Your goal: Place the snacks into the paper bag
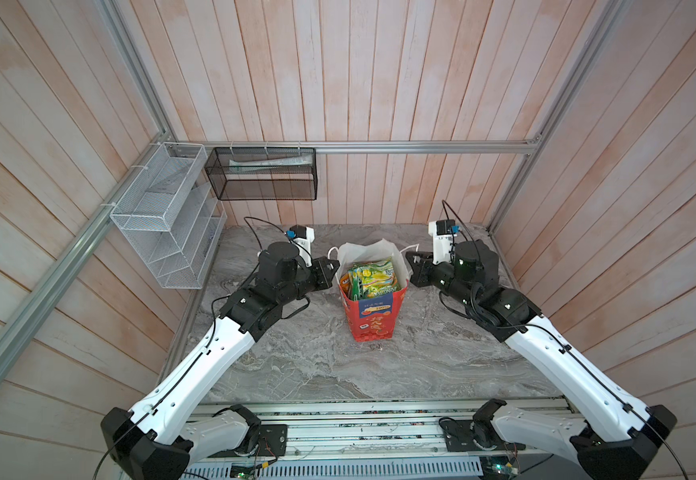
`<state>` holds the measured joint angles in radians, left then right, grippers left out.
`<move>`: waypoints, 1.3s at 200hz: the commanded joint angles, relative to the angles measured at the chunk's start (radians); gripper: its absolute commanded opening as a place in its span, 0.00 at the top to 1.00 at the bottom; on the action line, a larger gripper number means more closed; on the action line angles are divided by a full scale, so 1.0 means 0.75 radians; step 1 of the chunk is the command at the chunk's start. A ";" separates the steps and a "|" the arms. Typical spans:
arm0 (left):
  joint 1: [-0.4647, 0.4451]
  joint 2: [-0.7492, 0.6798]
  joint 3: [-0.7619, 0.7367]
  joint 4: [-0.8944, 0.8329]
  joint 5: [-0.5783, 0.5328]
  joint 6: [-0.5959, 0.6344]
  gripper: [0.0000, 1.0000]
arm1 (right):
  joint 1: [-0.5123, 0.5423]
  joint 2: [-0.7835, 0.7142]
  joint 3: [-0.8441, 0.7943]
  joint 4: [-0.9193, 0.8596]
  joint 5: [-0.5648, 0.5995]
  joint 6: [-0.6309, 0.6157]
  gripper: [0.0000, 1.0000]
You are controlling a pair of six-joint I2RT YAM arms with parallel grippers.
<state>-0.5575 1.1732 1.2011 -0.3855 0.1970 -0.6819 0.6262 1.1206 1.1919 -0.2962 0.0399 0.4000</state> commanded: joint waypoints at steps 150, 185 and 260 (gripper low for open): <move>0.001 -0.091 -0.056 0.171 -0.009 0.018 0.51 | 0.045 -0.145 -0.123 0.235 0.064 0.026 0.70; 0.003 -0.171 -0.068 0.157 -0.091 0.016 0.26 | 0.046 -0.167 -0.119 0.220 0.088 0.027 0.47; 0.001 -0.394 -0.133 0.146 -0.300 -0.009 0.00 | 0.045 -0.352 -0.198 0.229 0.275 0.070 0.02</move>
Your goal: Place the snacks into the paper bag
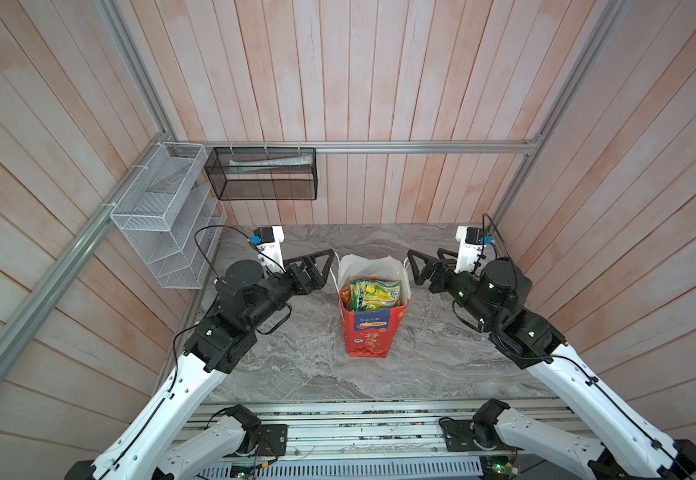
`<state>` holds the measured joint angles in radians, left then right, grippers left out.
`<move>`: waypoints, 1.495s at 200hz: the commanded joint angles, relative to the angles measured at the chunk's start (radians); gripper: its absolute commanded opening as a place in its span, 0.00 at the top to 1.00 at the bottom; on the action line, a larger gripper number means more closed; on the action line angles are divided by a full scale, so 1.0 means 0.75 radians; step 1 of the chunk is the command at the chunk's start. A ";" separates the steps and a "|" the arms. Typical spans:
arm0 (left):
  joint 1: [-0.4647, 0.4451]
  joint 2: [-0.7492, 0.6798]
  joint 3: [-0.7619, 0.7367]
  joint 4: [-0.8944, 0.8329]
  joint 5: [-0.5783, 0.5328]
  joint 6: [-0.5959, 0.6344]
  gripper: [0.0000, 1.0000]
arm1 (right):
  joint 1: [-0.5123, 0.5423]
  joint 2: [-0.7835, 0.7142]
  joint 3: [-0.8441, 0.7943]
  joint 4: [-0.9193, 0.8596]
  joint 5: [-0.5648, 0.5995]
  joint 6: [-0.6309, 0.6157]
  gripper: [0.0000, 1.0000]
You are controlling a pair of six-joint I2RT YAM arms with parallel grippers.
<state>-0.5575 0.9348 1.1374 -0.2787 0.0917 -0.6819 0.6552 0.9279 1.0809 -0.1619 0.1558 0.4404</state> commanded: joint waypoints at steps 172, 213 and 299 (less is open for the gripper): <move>0.428 0.255 -0.797 0.425 -1.461 -0.267 0.00 | -0.632 -0.026 -0.756 0.829 0.334 -0.212 0.02; 0.494 0.422 -0.831 0.718 -1.413 0.103 0.00 | -0.673 0.066 -0.885 1.004 0.361 -0.356 0.02; 0.636 0.579 -1.192 1.699 -0.974 0.650 0.00 | -0.757 0.136 -1.165 1.232 0.375 -0.337 0.02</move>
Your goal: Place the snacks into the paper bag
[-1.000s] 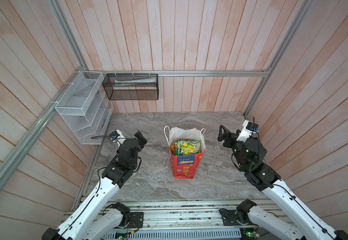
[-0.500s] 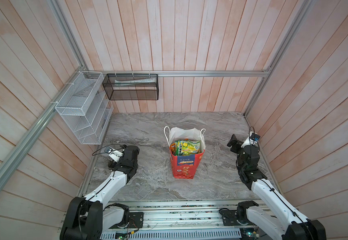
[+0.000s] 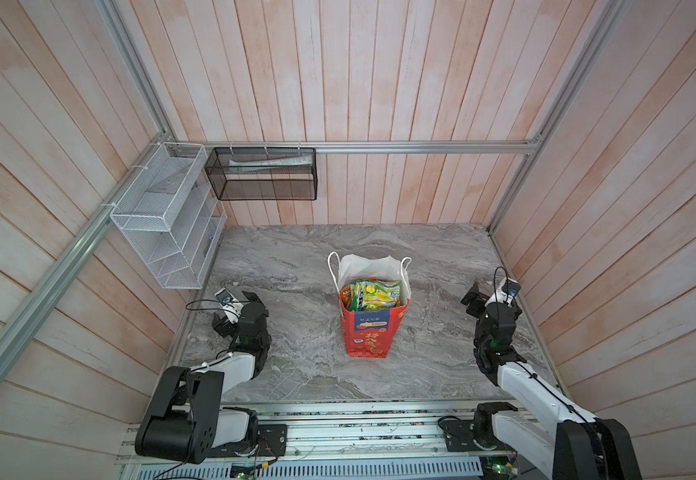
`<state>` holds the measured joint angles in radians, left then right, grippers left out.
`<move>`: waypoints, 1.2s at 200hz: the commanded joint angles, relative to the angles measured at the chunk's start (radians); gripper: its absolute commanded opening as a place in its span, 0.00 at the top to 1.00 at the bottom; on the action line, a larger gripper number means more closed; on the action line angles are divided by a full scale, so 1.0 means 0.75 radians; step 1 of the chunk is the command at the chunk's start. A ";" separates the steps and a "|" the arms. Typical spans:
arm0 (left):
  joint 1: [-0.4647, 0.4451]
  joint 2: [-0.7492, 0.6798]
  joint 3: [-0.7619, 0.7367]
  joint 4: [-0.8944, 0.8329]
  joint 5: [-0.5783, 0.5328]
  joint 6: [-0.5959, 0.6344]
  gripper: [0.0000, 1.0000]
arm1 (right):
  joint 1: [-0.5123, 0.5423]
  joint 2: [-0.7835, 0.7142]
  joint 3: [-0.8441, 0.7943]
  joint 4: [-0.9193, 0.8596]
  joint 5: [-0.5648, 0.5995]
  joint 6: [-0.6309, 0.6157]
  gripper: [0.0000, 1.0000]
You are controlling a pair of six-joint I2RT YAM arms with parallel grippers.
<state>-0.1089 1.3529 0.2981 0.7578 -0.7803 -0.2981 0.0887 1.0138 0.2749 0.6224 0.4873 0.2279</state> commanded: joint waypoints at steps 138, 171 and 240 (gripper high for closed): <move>0.091 0.187 0.046 0.320 0.659 0.324 0.00 | -0.001 0.294 -0.218 0.704 -0.320 -0.296 0.02; 0.115 0.224 -0.005 0.428 0.764 0.328 0.00 | -0.001 0.349 -0.196 0.743 -0.390 -0.331 0.02; 0.125 0.252 -0.027 0.498 0.744 0.315 0.00 | -0.003 0.584 -0.231 1.050 -0.342 -0.378 0.02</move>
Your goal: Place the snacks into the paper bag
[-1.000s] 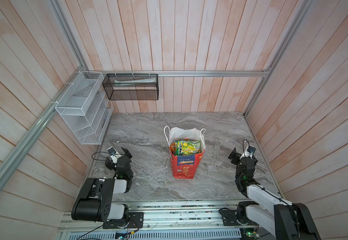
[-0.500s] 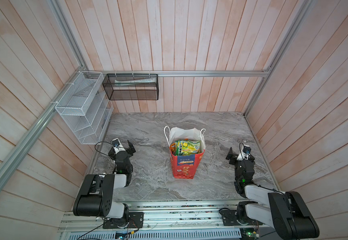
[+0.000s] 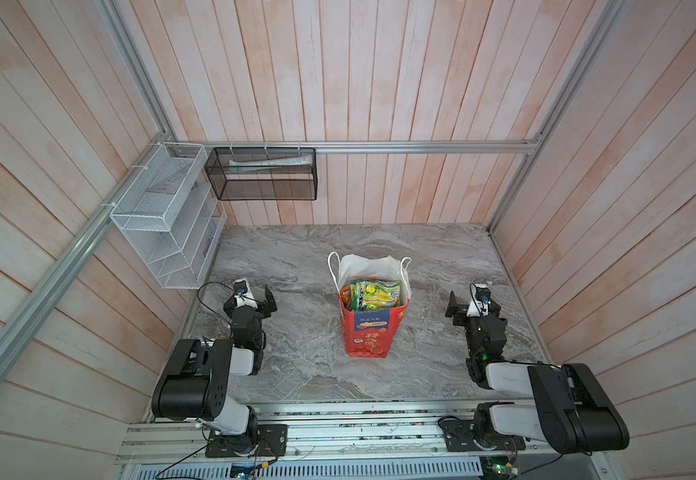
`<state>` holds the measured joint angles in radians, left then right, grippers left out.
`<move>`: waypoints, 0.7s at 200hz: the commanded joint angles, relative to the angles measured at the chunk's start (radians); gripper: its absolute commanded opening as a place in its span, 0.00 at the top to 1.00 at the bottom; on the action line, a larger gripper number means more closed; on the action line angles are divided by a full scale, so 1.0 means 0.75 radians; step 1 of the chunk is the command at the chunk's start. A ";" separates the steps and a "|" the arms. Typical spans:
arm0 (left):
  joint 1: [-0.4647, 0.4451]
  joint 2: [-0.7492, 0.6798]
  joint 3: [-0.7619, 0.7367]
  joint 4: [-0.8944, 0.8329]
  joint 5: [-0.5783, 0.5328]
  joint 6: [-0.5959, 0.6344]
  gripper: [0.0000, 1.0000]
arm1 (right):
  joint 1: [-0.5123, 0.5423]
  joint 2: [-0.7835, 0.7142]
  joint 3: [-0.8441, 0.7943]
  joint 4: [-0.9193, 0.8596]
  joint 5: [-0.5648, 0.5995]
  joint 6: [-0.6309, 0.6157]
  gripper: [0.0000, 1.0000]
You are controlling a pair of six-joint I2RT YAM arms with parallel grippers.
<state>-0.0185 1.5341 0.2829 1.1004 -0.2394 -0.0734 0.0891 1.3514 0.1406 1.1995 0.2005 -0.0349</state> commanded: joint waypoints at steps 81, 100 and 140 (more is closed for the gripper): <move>0.000 0.008 -0.008 0.038 0.019 0.018 0.00 | -0.049 0.247 -0.023 0.345 0.022 0.030 0.02; 0.000 0.008 -0.008 0.038 0.019 0.018 0.00 | -0.050 0.239 0.065 0.181 0.045 0.038 0.02; 0.000 0.008 -0.008 0.038 0.019 0.018 0.00 | -0.104 0.229 0.119 0.049 -0.068 0.063 0.02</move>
<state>-0.0185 1.5341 0.2829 1.1084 -0.2394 -0.0711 0.0185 1.5257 0.2153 1.2900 0.1802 -0.0063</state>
